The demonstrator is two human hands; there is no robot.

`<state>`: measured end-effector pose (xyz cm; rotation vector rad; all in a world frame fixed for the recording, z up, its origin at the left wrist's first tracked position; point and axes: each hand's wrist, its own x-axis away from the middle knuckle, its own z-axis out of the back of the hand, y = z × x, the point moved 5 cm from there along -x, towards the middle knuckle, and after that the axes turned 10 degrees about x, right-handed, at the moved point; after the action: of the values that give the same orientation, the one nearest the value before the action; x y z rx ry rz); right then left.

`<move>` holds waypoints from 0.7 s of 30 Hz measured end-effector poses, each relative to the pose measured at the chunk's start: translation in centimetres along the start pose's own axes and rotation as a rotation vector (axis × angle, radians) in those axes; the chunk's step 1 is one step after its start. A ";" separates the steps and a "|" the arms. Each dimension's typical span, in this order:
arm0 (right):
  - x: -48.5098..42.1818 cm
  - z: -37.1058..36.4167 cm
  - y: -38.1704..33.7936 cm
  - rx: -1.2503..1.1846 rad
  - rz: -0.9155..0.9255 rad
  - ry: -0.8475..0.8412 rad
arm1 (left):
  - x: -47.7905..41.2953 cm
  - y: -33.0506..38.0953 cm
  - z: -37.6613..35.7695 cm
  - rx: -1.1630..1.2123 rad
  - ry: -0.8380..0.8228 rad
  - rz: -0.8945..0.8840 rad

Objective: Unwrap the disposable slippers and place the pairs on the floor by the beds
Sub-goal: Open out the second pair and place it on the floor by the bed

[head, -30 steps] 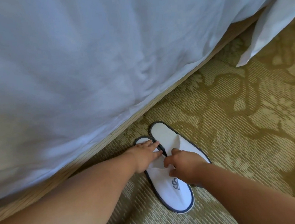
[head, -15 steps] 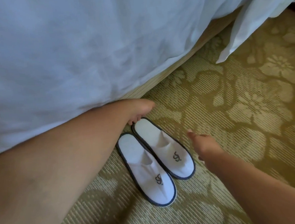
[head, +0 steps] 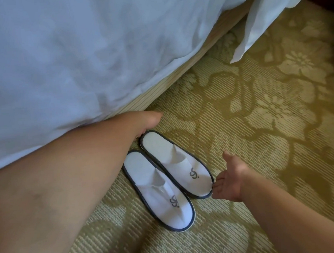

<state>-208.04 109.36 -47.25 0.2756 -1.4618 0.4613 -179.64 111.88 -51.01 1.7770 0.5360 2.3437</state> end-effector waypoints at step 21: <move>-1.2 -1.1 2.5 -0.006 0.018 0.079 | -0.6 0.0 -0.4 -0.139 -0.041 -0.027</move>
<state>-208.27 111.91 -48.81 0.2374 -1.3896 0.4769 -179.82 111.61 -51.64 1.7403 0.3790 2.2620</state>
